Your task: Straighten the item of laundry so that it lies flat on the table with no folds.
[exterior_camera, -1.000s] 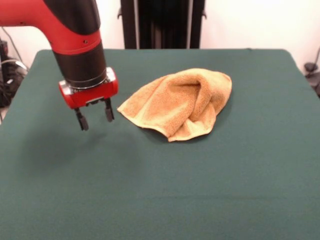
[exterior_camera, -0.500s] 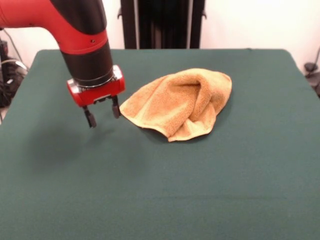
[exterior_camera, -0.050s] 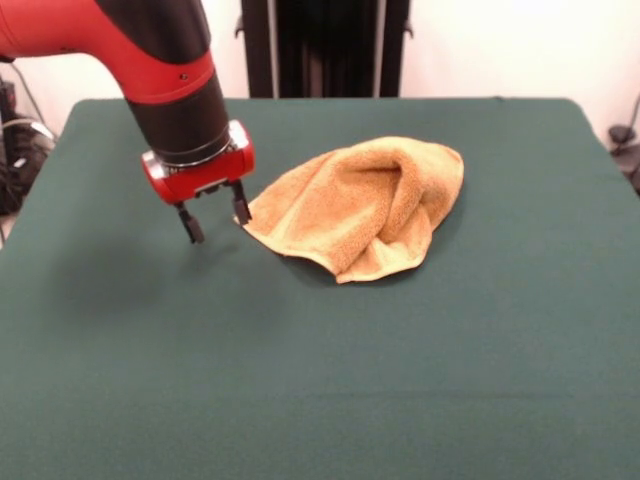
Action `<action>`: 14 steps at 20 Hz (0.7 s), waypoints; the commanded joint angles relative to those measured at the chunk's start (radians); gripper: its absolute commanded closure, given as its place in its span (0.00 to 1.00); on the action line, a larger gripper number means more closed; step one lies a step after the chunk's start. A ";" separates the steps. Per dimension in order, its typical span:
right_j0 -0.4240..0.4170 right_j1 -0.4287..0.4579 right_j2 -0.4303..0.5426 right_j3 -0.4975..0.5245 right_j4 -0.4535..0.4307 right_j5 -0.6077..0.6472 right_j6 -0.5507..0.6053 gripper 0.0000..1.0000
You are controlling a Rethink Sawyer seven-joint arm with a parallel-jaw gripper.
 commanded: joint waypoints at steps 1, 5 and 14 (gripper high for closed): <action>0.017 0.073 0.114 0.108 0.035 0.056 -0.148 0.00; 0.029 0.083 0.101 0.093 0.019 0.057 -0.144 0.00; 0.040 0.156 0.087 0.064 -0.017 -0.016 -0.134 0.00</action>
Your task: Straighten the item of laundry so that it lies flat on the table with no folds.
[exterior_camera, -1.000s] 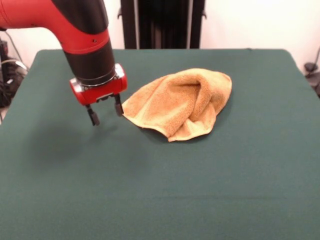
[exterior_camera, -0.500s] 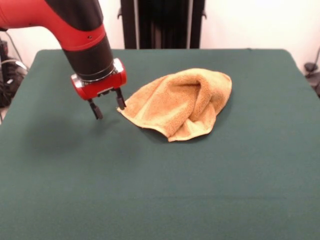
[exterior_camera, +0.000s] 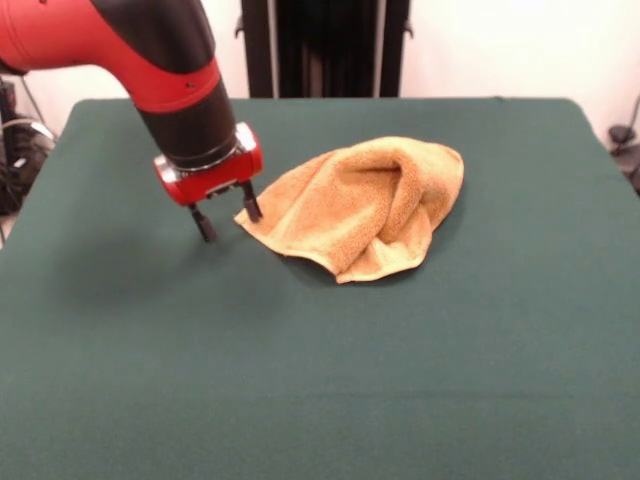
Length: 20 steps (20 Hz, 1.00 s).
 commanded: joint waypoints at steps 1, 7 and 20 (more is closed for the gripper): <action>0.043 0.125 0.088 0.058 -0.022 -0.031 -0.131 0.00; 0.033 0.168 0.085 0.055 -0.052 -0.079 -0.141 0.00; 0.251 0.206 -0.132 -0.142 -0.197 0.030 0.005 0.00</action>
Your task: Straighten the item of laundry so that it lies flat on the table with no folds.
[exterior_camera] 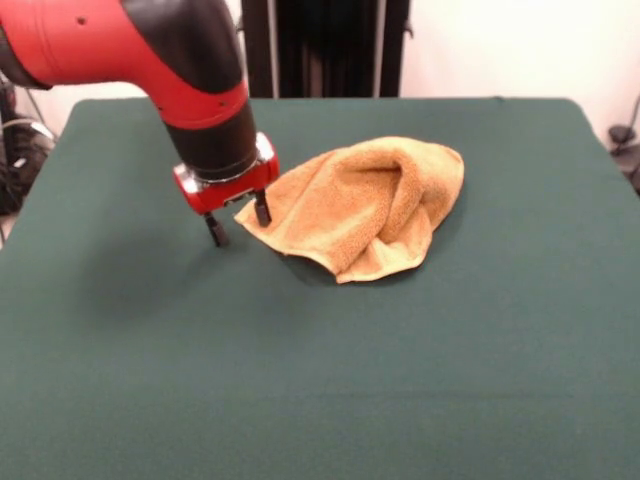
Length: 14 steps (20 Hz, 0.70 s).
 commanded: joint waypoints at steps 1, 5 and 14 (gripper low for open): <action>0.149 0.204 -0.072 -0.089 -0.152 -0.031 0.013 0.00; 0.167 0.201 -0.088 -0.085 -0.147 -0.073 0.056 0.00; 0.174 0.221 -0.107 -0.094 -0.132 -0.149 0.075 0.00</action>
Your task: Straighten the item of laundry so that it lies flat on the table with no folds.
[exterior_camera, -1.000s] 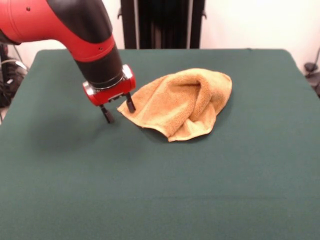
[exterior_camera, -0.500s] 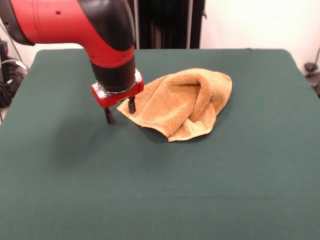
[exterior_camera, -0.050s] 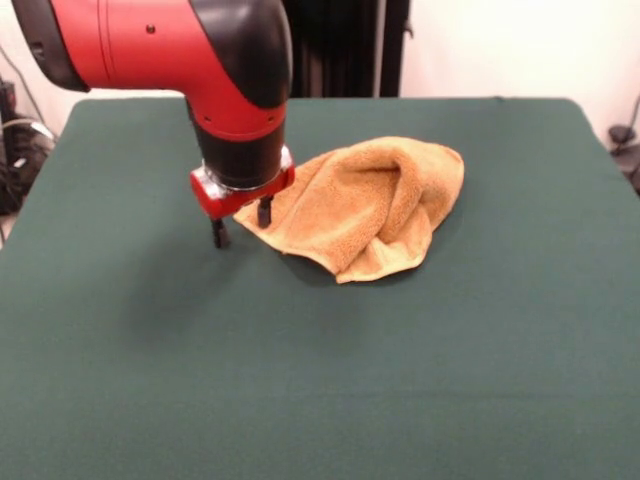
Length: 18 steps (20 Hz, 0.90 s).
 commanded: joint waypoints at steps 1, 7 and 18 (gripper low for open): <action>0.036 0.223 -0.011 -0.027 -0.081 -0.204 0.077 0.00; 0.018 0.228 0.001 -0.016 -0.080 -0.254 0.072 0.00; 0.031 0.240 -0.002 -0.046 -0.086 -0.193 0.027 1.00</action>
